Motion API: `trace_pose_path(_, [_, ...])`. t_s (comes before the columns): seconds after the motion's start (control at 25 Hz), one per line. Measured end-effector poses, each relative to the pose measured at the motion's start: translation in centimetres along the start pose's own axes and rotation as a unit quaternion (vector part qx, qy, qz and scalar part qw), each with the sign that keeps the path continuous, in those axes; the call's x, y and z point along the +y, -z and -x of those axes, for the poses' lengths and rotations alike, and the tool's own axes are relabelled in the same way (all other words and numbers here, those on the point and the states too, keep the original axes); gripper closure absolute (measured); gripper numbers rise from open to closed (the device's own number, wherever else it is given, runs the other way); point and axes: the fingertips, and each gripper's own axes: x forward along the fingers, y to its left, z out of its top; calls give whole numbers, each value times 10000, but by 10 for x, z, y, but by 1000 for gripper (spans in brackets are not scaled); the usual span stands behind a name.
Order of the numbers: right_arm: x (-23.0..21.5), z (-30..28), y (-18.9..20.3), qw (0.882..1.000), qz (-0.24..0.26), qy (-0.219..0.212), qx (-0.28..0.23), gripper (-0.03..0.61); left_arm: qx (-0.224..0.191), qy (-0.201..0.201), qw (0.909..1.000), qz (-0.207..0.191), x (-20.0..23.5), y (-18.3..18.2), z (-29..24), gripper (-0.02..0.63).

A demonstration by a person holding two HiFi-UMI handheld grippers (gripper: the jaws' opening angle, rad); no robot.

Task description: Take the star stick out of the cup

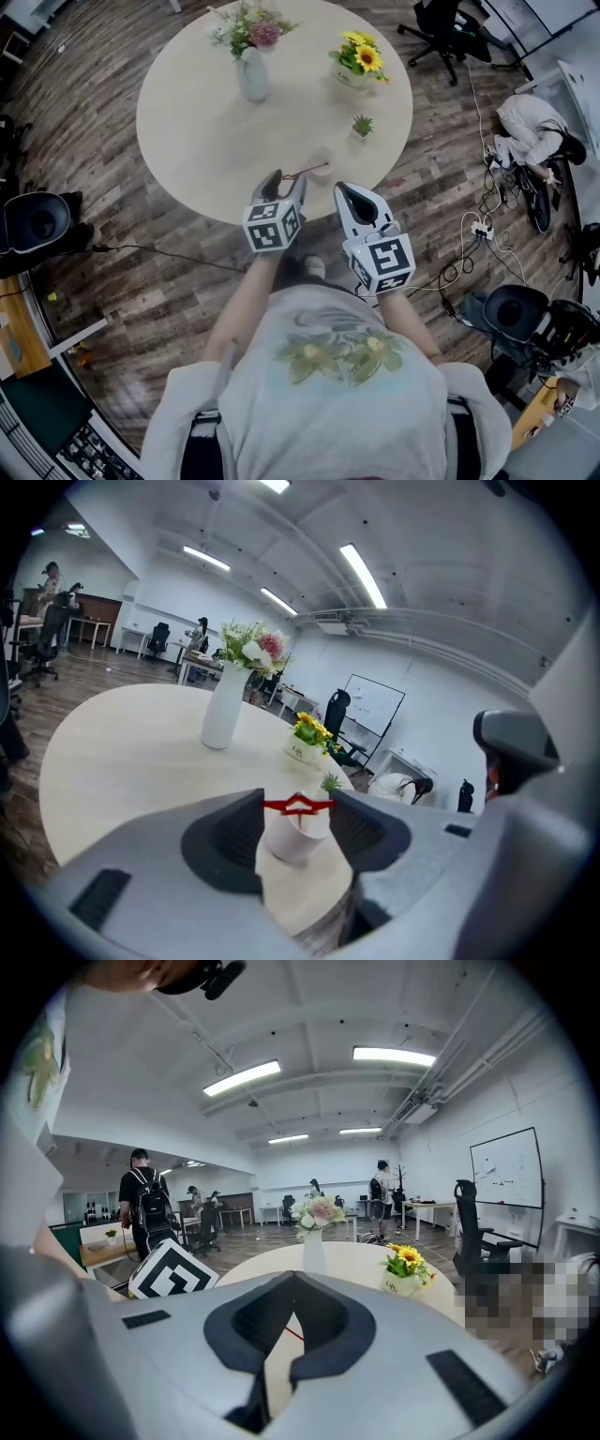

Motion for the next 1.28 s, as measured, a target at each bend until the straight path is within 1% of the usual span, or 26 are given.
trace_pose_path(0.28, [-5,3,1,9999,-74,107,8,563,-37,77,9999,-98,-1,-7,0,396])
trace_pose_path(0.68, [-8,5,1,9998,-105,171,17,563,-29,190,9990,-393,-7,-12,1,397])
trace_pose_path(0.84, [-8,5,1,9998,-43,204,2,563,-35,204,9985,-509,-8,-15,0,397])
trace_pose_path(0.96, [-6,10,0,9997,-24,245,-32,563,-33,212,9976,-665,-11,-17,3,397])
trace_pose_path(1.16, [-7,13,0,9995,-25,307,-63,563,-4,203,9944,-1041,-17,-23,3,397])
trace_pose_path(1.28, [-9,15,-1,9994,-34,339,-82,563,-7,244,9930,-1158,-21,-27,2,397])
